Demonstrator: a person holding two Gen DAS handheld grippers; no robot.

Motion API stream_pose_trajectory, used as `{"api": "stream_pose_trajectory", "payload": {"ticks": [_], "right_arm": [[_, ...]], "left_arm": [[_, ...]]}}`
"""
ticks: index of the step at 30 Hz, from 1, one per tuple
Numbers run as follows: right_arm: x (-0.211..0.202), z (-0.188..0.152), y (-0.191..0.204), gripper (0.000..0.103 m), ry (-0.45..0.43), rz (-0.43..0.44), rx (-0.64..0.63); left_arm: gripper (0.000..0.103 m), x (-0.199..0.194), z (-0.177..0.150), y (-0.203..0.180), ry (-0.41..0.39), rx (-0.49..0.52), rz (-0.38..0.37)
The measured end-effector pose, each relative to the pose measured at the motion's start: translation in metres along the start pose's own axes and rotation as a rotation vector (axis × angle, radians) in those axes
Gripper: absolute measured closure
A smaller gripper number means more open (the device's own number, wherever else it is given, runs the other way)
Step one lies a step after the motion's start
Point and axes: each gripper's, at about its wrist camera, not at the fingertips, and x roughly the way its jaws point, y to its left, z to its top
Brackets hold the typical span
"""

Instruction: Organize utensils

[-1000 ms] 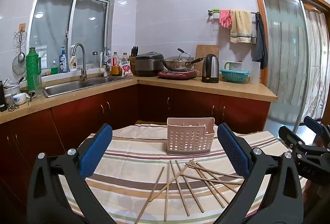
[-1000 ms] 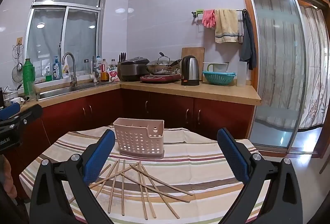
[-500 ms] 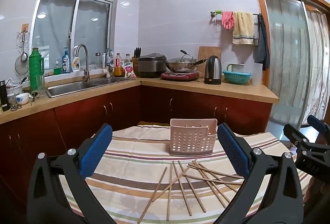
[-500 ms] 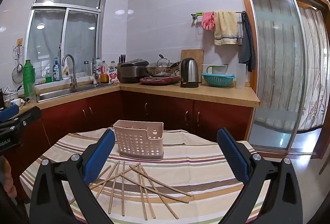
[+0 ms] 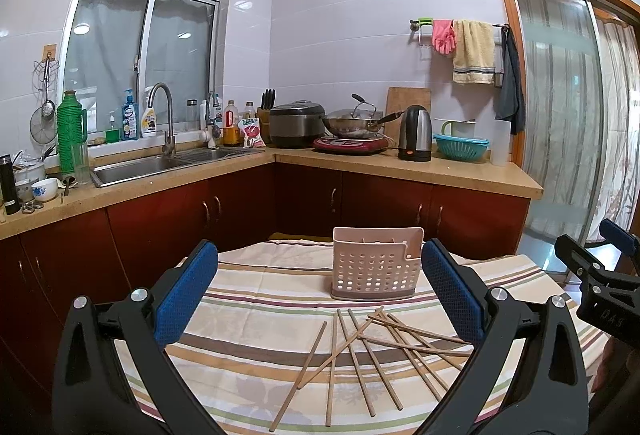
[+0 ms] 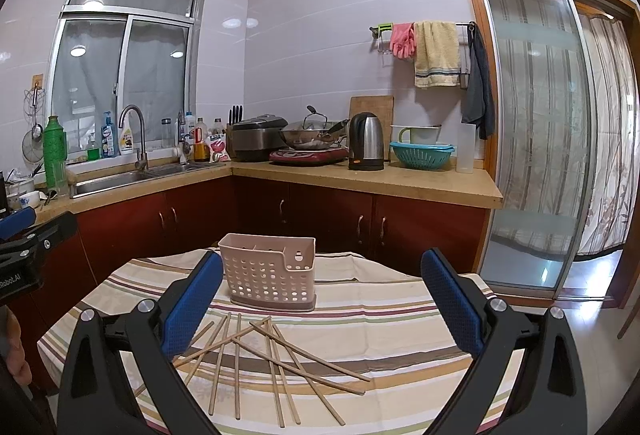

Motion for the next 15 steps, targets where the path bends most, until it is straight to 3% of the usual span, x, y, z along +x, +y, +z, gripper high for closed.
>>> {"api": "stream_pose_trajectory", "payload": {"ticks": [15], "right_arm": [[0.0006, -0.0015, 0.0003, 0.006, 0.002, 0.001, -0.001]], "left_arm": [[0.004, 0.0007, -0.0061, 0.0002, -0.005, 0.000, 0.002]]}}
